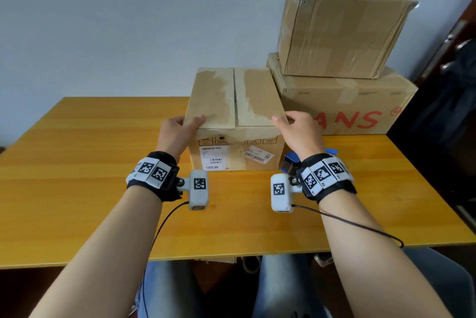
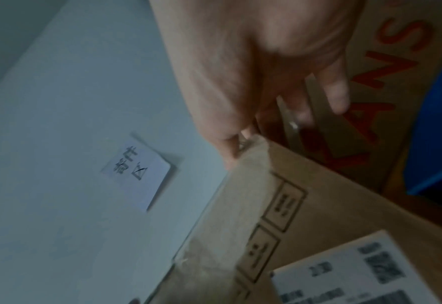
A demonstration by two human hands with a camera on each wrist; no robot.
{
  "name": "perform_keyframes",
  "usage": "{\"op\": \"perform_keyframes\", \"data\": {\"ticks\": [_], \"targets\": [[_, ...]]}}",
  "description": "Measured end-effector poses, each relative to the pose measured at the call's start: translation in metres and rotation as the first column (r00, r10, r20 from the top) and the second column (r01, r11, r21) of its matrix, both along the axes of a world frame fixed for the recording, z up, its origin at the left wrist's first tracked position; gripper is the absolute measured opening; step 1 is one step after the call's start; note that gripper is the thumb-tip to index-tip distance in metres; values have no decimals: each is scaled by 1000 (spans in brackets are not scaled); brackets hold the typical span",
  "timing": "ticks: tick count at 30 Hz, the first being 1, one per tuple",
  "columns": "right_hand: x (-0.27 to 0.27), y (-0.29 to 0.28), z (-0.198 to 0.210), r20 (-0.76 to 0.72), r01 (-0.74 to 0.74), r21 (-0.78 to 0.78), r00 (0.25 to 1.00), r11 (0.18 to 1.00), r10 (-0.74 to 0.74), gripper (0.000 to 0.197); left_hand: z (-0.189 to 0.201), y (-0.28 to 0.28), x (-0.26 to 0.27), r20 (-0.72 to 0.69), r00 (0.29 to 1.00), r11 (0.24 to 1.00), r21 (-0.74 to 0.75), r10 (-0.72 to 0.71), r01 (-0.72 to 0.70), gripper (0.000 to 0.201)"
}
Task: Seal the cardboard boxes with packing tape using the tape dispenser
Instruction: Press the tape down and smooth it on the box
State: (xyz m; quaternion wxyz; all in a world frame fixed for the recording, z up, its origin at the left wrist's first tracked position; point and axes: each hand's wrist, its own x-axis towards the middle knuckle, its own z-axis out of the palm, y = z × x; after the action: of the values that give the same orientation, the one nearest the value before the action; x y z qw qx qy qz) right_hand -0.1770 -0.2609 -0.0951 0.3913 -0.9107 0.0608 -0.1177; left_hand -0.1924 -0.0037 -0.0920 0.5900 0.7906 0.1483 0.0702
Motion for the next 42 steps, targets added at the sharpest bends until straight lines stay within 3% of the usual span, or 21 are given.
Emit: {"op": "perform_keyframes", "data": {"ticks": [4, 7, 10, 16, 22, 26, 31, 42], "targets": [[1, 21, 14, -33, -43, -184, 999, 982, 38, 90, 1, -13, -4, 28, 1000, 983, 185, -9, 4, 109], [0, 42, 21, -105, -60, -278, 994, 959, 32, 121, 1, -27, -6, 43, 999, 945, 327, -4, -10, 124], [3, 49, 21, -132, -34, -337, 991, 941, -12, 129, -1, -32, -4, 54, 998, 918, 394, 36, -54, 127], [10, 46, 17, -120, -44, -364, 993, 930, 0, 117, -5, -28, 1, 52, 997, 900, 431, 57, -74, 133], [14, 35, 11, -63, -63, -254, 997, 965, 49, 101, -11, -19, 7, 61, 994, 917, 382, 96, -112, 140], [16, 24, 11, 9, -87, -165, 996, 982, 90, 83, -13, -14, 12, 77, 992, 927, 354, 102, -123, 132], [20, 6, 3, 54, -116, 54, 992, 992, 114, 67, -20, -13, 17, 144, 982, 936, 313, 120, -161, 121], [32, -22, -5, 99, -219, 253, 975, 942, 200, 35, -38, 4, 26, 235, 967, 963, 222, 96, -149, 89]]}}
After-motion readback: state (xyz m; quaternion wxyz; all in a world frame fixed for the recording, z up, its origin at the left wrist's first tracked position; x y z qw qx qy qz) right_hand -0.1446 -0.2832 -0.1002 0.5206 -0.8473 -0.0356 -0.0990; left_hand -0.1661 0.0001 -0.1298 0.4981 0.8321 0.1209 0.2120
